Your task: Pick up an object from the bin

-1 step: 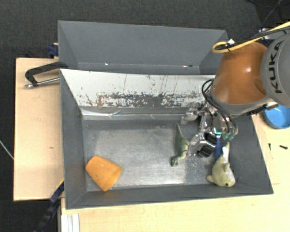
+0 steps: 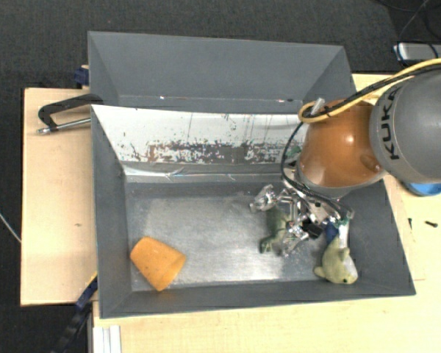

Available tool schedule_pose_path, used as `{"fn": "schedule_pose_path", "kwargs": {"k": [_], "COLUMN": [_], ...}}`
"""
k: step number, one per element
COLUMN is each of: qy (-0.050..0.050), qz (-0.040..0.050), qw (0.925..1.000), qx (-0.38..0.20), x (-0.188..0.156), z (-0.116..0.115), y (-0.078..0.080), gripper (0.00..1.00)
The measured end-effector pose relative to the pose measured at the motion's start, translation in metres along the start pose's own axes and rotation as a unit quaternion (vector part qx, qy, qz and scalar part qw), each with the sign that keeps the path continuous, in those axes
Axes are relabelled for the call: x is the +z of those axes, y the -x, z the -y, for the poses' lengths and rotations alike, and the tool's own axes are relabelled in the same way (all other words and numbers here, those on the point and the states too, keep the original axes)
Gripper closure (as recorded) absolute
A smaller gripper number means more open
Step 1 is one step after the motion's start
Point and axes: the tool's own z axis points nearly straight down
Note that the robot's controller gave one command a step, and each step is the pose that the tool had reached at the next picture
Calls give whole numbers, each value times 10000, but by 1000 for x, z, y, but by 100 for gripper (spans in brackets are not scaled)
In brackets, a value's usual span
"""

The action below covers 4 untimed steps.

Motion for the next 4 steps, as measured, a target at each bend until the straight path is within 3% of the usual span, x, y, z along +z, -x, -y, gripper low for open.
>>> {"fn": "schedule_pose_path", "kwargs": {"k": [1,2,3,4], "qy": [-3,69,46,12], "qz": [3,-13,-38,-6], "qw": [9943,9673,9322,8313], "qx": [-1067,-2536,-3619,-5558], "x": [-30,-39,0,-1], "z": [8,22,21,-3], "y": [-8,23,17,50], "gripper": [0,0,0,0]}}
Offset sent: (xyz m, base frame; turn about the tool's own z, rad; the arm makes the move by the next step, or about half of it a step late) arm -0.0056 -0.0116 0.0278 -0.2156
